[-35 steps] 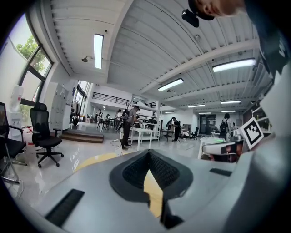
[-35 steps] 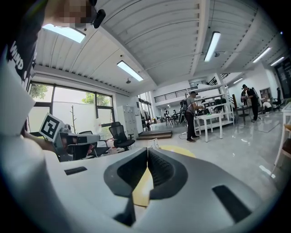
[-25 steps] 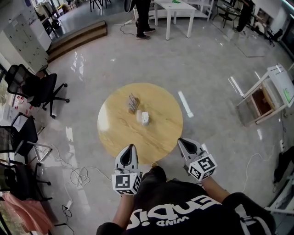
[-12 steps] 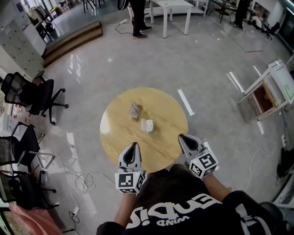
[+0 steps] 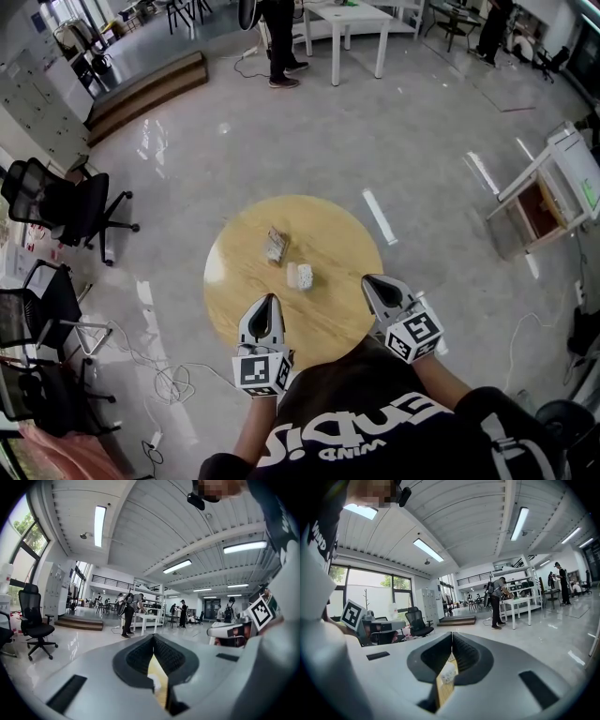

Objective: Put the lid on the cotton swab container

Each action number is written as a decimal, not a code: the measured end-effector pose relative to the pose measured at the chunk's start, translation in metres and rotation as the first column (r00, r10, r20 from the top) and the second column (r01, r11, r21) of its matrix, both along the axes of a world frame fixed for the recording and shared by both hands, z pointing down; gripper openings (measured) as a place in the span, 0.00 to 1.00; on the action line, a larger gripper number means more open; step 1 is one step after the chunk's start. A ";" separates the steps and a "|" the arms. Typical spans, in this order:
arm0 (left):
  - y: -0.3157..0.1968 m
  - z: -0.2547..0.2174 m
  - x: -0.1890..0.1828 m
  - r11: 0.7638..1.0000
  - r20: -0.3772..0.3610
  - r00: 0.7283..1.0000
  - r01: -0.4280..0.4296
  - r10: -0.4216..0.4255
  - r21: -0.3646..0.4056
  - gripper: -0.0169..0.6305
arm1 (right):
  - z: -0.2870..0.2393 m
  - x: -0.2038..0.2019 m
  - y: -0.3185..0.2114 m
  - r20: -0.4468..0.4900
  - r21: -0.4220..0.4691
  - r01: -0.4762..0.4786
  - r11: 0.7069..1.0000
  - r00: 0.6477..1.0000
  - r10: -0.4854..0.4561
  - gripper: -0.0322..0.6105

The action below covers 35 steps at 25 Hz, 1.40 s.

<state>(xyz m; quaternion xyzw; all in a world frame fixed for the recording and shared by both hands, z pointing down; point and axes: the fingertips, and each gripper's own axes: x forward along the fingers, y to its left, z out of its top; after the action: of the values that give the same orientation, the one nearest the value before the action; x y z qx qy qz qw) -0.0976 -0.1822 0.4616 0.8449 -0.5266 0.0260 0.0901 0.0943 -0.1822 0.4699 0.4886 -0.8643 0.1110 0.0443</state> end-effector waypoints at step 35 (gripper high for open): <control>-0.054 0.179 0.042 0.947 0.126 0.986 -0.066 0.111 -0.313 0.51 | 0.020 0.005 -0.063 -0.010 -0.057 0.110 0.992 0.994 -0.111 0.05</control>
<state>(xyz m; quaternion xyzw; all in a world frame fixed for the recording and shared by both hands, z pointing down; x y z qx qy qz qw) -0.0552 -0.2358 0.6408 0.8394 -0.4826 0.1717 0.1817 0.0994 -0.2454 0.4900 0.4394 -0.8861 0.1296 0.0699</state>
